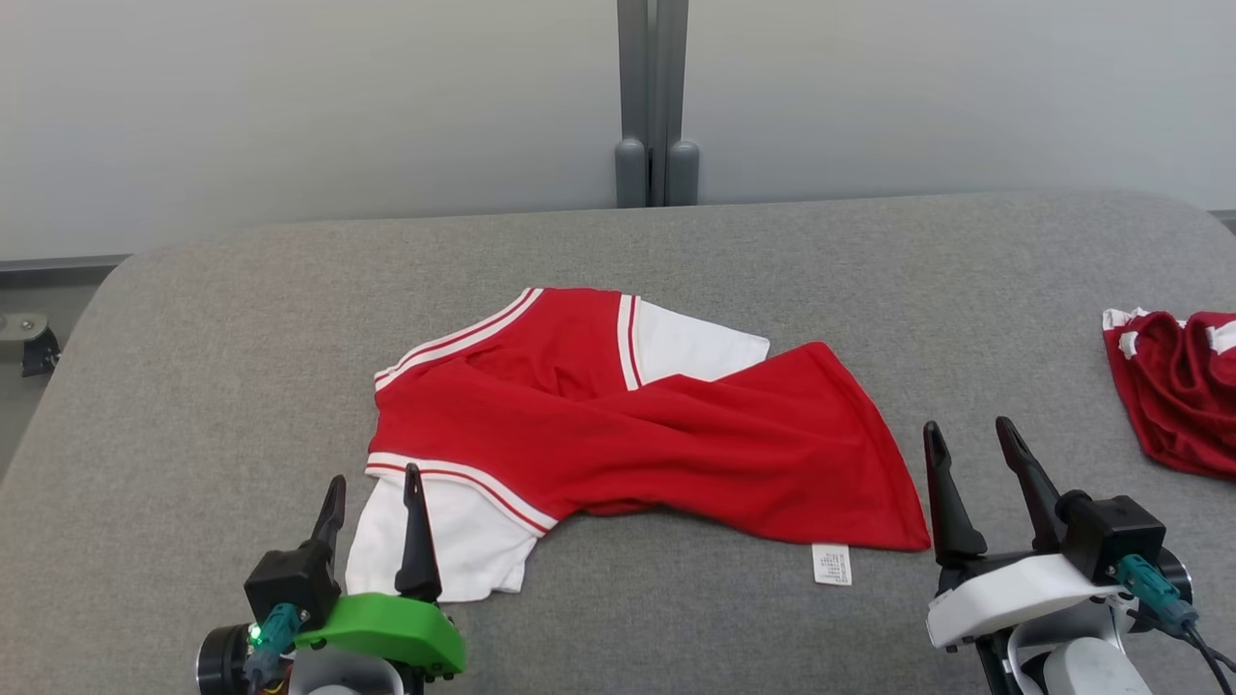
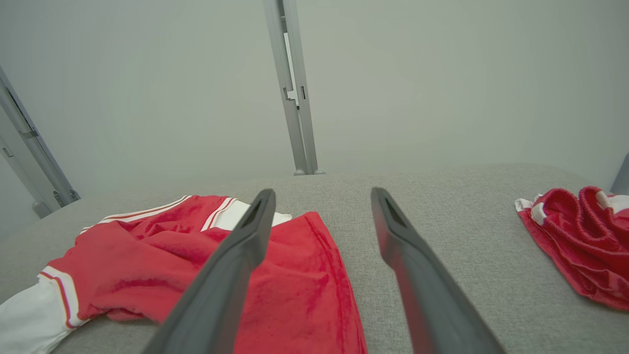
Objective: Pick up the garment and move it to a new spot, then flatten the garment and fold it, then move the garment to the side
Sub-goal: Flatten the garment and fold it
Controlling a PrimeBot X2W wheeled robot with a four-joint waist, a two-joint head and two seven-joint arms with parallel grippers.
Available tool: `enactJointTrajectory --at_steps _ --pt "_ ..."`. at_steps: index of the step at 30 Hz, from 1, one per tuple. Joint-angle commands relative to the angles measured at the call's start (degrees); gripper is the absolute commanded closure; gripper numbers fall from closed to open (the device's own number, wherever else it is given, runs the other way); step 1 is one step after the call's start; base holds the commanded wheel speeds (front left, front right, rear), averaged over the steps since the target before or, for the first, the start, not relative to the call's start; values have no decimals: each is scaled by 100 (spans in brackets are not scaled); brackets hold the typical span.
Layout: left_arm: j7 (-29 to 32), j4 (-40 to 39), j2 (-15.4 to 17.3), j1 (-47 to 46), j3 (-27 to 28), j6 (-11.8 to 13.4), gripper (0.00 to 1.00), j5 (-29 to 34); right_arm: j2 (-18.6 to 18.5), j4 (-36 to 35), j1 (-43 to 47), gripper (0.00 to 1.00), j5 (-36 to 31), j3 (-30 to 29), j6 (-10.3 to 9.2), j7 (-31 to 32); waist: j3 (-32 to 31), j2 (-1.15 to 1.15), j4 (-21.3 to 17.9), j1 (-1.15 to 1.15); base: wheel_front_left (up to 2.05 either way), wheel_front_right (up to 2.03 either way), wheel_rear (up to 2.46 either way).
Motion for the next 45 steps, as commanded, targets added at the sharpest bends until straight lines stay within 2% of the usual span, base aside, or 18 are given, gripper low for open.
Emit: enactJointTrajectory --at_steps 1,4,10,21,22,23,25,26,32,43,44,45 --pt "-18 26 3 57 26 45 0 60 -8 36 -12 0 -34 -20 -6 -17 21 0 7 0 0 0 0" --pt "77 284 3 99 45 121 0 -1 -9 164 7 0 -81 -38 -6 85 67 0 11 0 0 0 0" --pt "613 919 98 -36 232 455 0 -118 -10 439 43 0 8 -102 -6 525 269 0 -28 0 0 0 0" --pt "1057 1740 106 -421 389 460 1 -458 -12 544 -135 0 -34 -149 -6 720 599 0 -253 0 0 0 0" --pt "1084 1802 106 -446 399 447 21 -480 -10 555 -147 0 -41 -157 -6 732 622 0 -276 0 0 0 0" --pt "1088 1835 100 -462 402 415 51 -520 -10 569 -152 0 -46 -173 -6 741 636 0 -288 0 0 0 0" --pt "1050 1889 87 -483 388 366 97 -567 -10 627 -142 0 -71 -228 -6 808 662 0 -301 0 0 0 0" --pt "1006 1891 81 -502 377 341 100 -585 -11 668 -146 0 -85 -252 -6 856 677 0 -301 0 0 0 0" --pt "791 1699 72 -595 326 264 100 -616 -9 1085 -321 0 -132 -328 -6 1041 739 0 -194 0 0 0 0" --pt "656 1111 111 -510 240 304 100 -583 -10 2241 -889 0 -216 -167 -6 1298 781 0 124 0 0 0 0" --pt "638 1048 110 -491 235 290 100 -601 -5 2312 -919 11 -186 -138 -5 1273 776 0 138 0 0 0 0" --pt "634 1000 110 -475 230 284 100 -612 -3 2365 -941 37 -164 -125 -4 1254 770 0 146 0 0 0 0"
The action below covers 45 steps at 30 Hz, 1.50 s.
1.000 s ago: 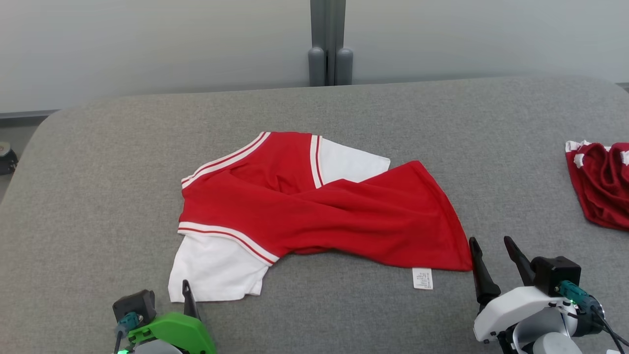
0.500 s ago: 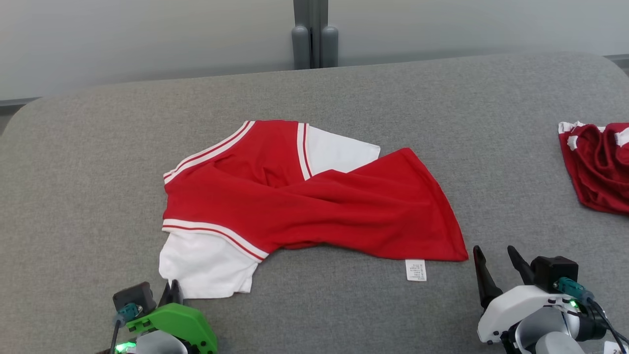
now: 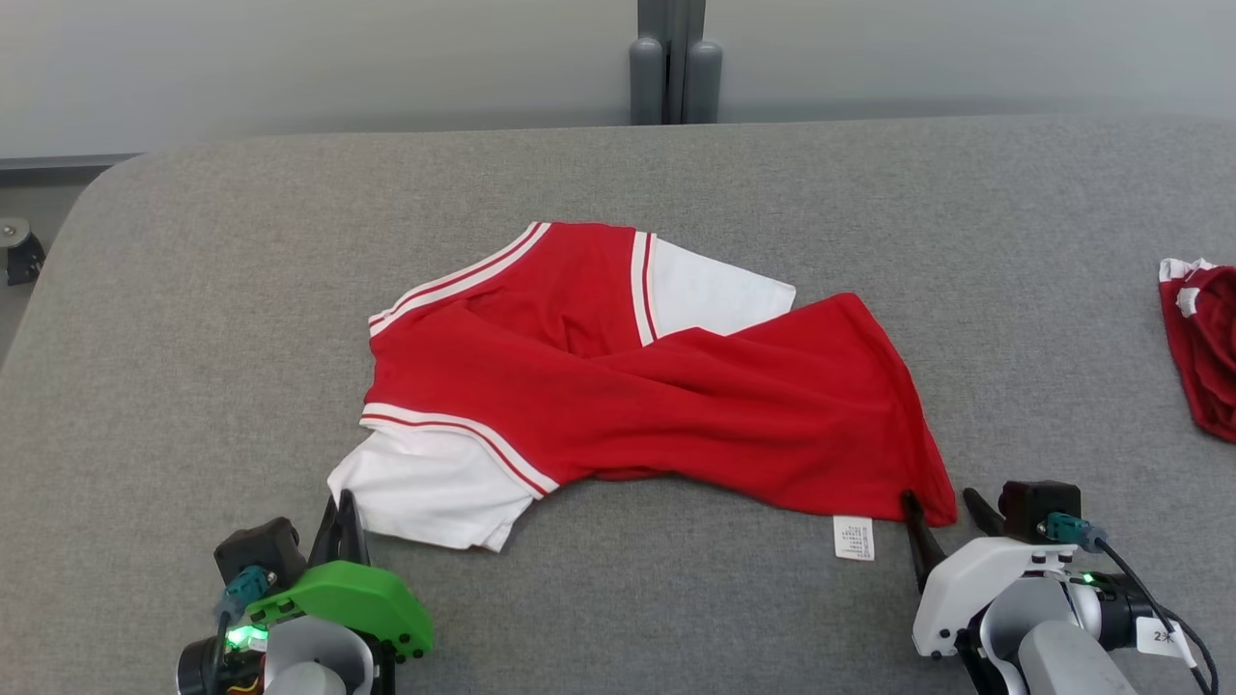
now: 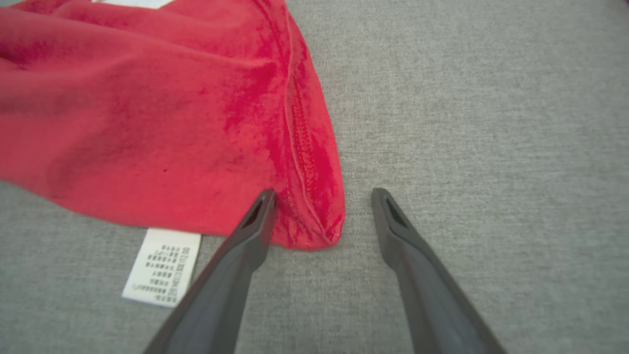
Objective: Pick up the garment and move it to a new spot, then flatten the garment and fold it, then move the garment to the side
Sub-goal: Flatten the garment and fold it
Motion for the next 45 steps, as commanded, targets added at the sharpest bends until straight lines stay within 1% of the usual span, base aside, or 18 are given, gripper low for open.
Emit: enactJointTrajectory --at_steps 1,2,3,6,9,12,15,19,25,32,36,38,41,43,45 --pt "-47 -77 30 62 -16 -16 100 -28 2 112 -41 65 53 39 0 -10 -19 0 21 0 0 0 0" --pt "-42 -120 28 71 -11 -9 100 -40 2 152 -64 76 53 57 0 -24 -30 0 21 0 0 0 0" --pt "-51 -185 25 83 -9 -15 100 -63 2 201 -86 100 78 78 0 -19 -46 0 16 0 0 0 0" --pt "-93 -390 15 71 -19 -92 100 -130 -1 225 -155 100 262 174 0 -88 -114 0 -29 0 0 0 0" --pt "-116 -646 8 18 -17 -196 100 -222 -5 90 -212 100 558 274 0 -215 -214 0 -101 0 0 0 0" --pt "-94 -991 33 -80 3 -246 100 -287 -5 -177 -235 100 820 355 0 -299 -368 0 -197 0 0 0 0" --pt "-41 -1393 85 -159 9 -283 100 -325 -5 -596 -189 100 878 376 0 -328 -551 0 -286 0 0 0 0" --pt "70 -2126 177 -347 41 -298 100 -355 -5 -1526 -44 100 937 285 0 -288 -764 0 -379 0 0 0 0" --pt "257 -3427 283 -671 32 -323 100 -372 -72 -3545 227 100 1262 151 0 -37 -964 0 -512 0 0 0 0" --pt "592 -5063 347 -1101 93 -278 100 -507 -141 -5789 489 100 1230 -336 0 439 -1087 0 -674 0 0 0 0" --pt "838 -5851 464 -1402 90 -258 100 -421 -151 -6795 507 100 1174 -680 0 662 -1056 0 -755 0 0 0 0" --pt "1015 -6147 518 -1563 65 -246 100 -435 -173 -7211 485 100 1136 -869 0 770 -1009 0 -792 0 0 0 0" --pt "1294 -6399 588 -1817 59 -202 100 -474 -195 -7624 425 100 1142 -999 0 974 -887 0 -850 0 0 0 0" --pt "1485 -6377 650 -2031 48 -187 100 -444 -211 -7684 370 100 1237 -959 0 1166 -743 0 -886 0 0 0 0" --pt "1647 -6222 669 -2215 -6 -179 100 -471 -205 -7572 278 100 1350 -893 0 1307 -513 0 -907 0 0 0 0"
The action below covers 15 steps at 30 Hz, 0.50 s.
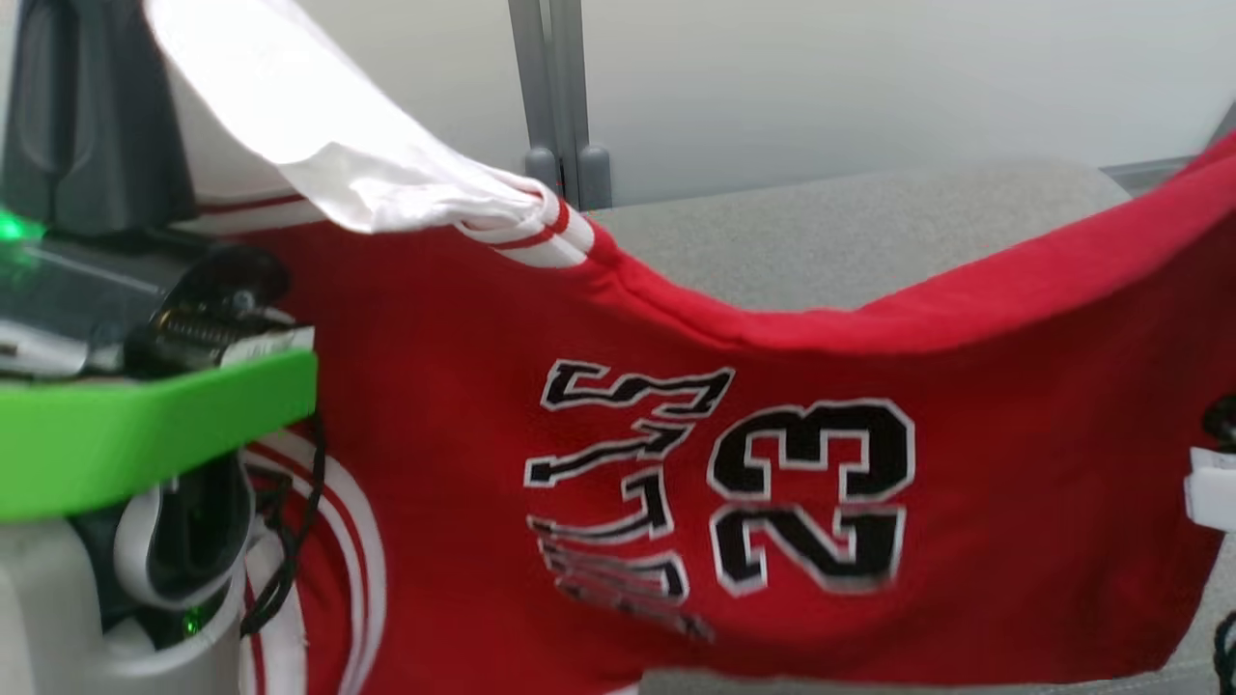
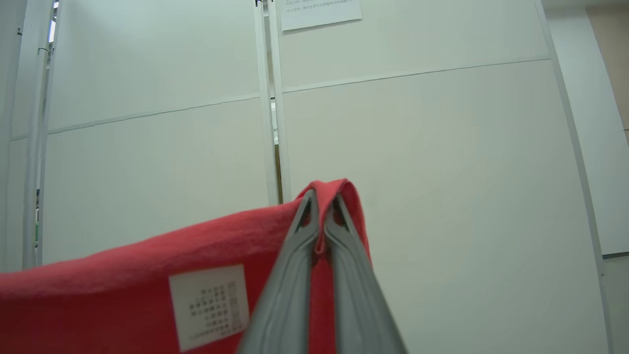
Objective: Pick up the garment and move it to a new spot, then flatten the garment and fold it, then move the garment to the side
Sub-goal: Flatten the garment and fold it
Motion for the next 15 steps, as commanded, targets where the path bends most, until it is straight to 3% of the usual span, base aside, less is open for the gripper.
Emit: enactJointTrajectory --at_steps 1,7,13,15 --pt "91 159 17 -186 -40 20 100 -54 -7 152 -172 100 81 51 0 52 390 0 -68 0 0 0 0" --pt "272 1275 47 -1257 -138 -136 100 27 -181 1598 -1431 100 300 332 0 6 1347 0 -92 0 0 0 0" --pt "-147 3399 107 -3308 73 -196 100 382 -454 3885 -4089 100 -101 908 0 -477 1951 0 -147 0 0 0 0" --pt "-511 3991 48 -4041 212 -168 100 429 -341 4686 -4981 100 -305 1059 0 -752 2082 0 -170 0 0 0 0"
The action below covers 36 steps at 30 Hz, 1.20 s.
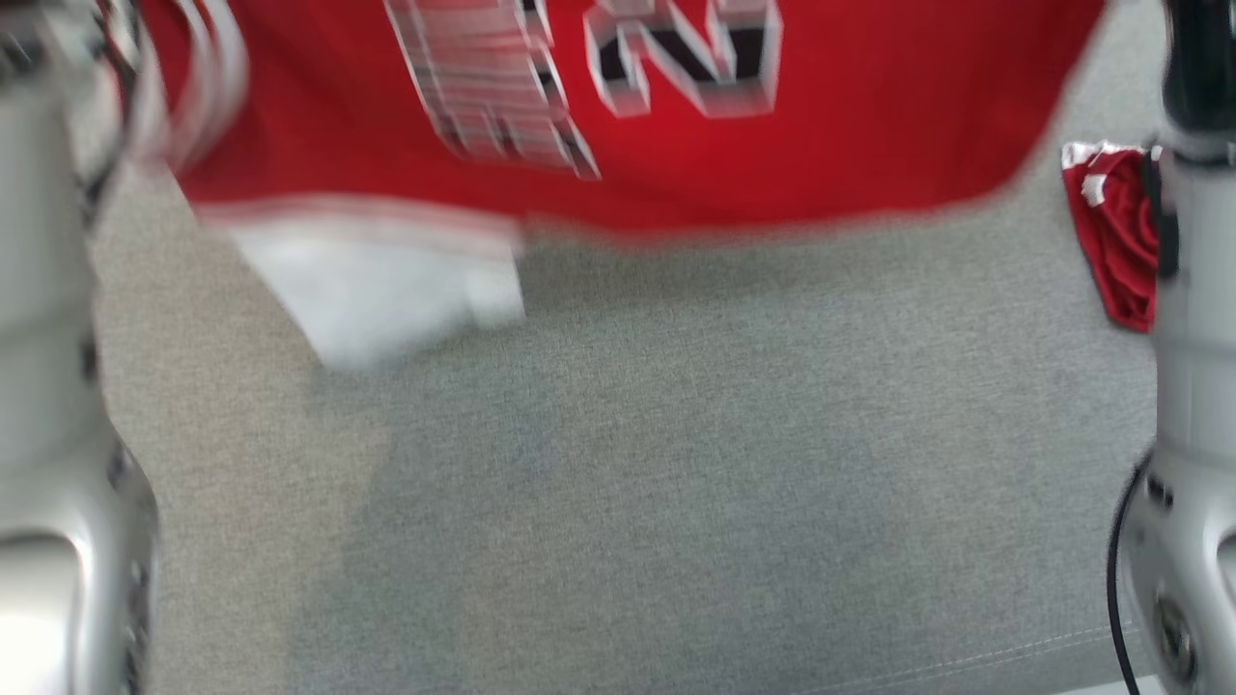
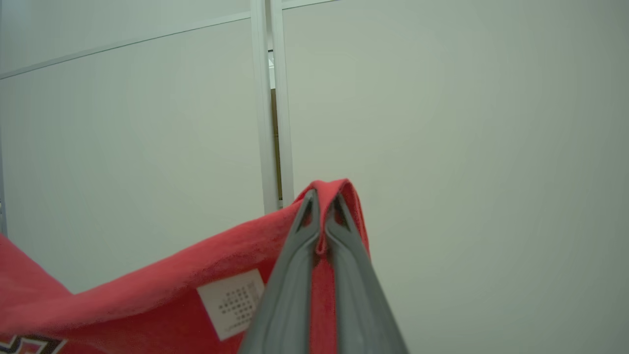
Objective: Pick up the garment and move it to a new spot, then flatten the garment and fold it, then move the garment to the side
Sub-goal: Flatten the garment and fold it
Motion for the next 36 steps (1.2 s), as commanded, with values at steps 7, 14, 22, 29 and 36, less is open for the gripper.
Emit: enactJointTrajectory --at_steps 7,14,22,29,36 --pt "-1237 1458 -288 -1312 -37 -369 100 36 183 2346 -1797 100 -783 104 0 -1117 1073 0 206 -1 0 0 0" --pt "-1693 2133 -544 -389 -65 -625 100 -241 119 4054 -1656 100 -790 307 0 -1651 1952 0 593 -1 0 0 0" --pt "-1879 2166 -630 929 131 -916 100 -381 -6 4775 -1212 100 -221 331 0 -1854 2388 0 680 -1 0 0 0" --pt "-1872 1291 -608 2015 490 -1097 100 -226 -113 4221 -478 100 502 438 0 -1845 2106 0 563 -1 0 0 0" --pt "-1875 479 -688 3373 732 -1183 100 -313 -208 3478 440 100 1189 718 0 -1844 1586 0 524 -1 0 0 0"
